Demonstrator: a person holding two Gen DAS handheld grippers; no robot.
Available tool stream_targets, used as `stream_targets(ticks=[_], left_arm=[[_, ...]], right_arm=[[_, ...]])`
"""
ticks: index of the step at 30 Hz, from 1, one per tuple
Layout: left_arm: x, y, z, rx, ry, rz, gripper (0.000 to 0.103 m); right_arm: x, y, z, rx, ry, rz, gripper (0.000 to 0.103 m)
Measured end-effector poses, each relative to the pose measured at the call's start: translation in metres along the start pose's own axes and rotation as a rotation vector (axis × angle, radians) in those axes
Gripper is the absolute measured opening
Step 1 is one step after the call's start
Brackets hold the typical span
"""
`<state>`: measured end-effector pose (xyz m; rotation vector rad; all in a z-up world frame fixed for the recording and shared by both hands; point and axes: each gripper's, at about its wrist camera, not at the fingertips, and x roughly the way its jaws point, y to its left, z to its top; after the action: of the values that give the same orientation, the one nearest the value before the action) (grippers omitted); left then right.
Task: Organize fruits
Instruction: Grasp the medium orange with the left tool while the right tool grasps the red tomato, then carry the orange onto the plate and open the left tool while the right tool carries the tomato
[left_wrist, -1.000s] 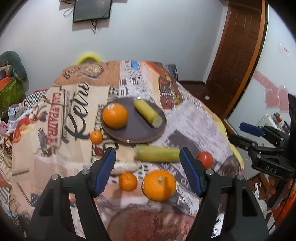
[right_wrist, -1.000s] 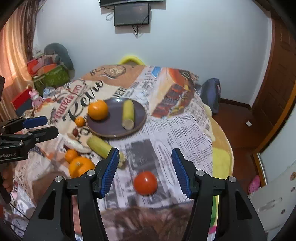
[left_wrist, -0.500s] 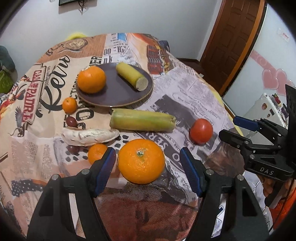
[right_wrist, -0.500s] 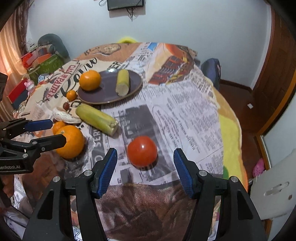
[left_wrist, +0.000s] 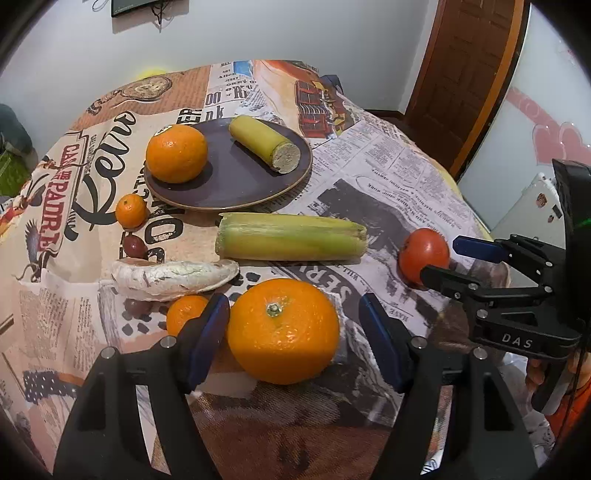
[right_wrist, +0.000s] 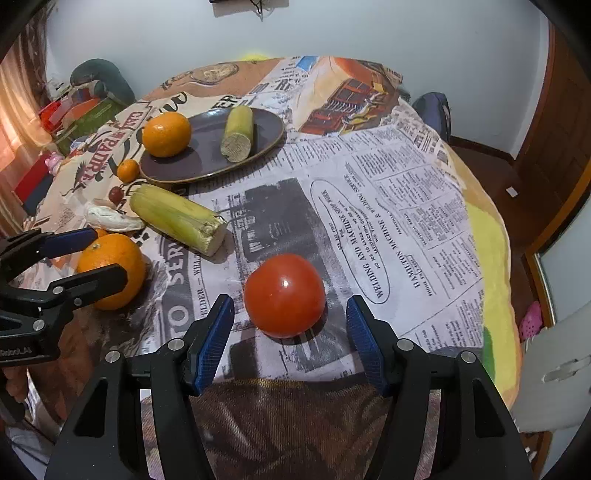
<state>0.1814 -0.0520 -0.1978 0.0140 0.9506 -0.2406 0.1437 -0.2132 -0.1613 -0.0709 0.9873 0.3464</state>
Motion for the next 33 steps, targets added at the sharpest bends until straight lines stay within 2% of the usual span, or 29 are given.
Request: stream_targets(ticks=[6, 11, 13, 16, 23, 33], left_arm=[[0.009, 0.01, -0.001, -0.047, 0.028, -0.025, 0.068], [0.009, 0.009, -0.002, -0.042, 0.021, -0.02, 0.065], [0.008, 0.011, -0.001, -0.05, 0.025, -0.027, 0.065], [0.005, 0.013, 0.001, -0.068, 0.023, -0.039, 0.065], [-0.017, 0.017, 0.013, -0.076, -0.049, -0.035, 0.065], [-0.048, 0.037, 0.041, -0.105, -0.151, -0.007, 0.065]], right_arm=[[0.008, 0.0, 0.0, 0.001, 0.013, 0.008, 0.06], [0.013, 0.002, 0.001, 0.004, 0.025, 0.026, 0.059], [0.014, 0.003, 0.001, 0.006, 0.024, 0.032, 0.051], [0.013, 0.003, 0.002, 0.005, 0.019, 0.023, 0.045], [0.006, 0.003, 0.008, 0.005, 0.0, 0.041, 0.044], [-0.015, 0.013, 0.037, -0.024, -0.086, 0.051, 0.044]])
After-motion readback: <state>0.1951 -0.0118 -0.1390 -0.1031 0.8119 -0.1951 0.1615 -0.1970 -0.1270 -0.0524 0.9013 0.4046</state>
